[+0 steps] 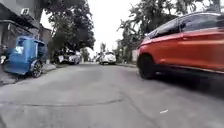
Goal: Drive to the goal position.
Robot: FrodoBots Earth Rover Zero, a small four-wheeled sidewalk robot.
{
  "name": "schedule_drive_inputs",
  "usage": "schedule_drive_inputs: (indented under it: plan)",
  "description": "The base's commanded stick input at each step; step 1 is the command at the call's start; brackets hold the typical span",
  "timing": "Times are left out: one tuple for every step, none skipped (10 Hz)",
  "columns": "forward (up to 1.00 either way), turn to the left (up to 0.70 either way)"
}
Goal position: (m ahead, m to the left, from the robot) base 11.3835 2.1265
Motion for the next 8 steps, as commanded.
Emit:
schedule_drive_inputs:
  plan:
    - [1.0, 0.0]
    - [1.0, 0.0]
    - [1.0, 0.0]
    - [1.0, 0.0]
    - [1.0, 0.0]
    - [1.0, 0.0]
    - [1.0, 0.0]
    - [1.0, 0.0]
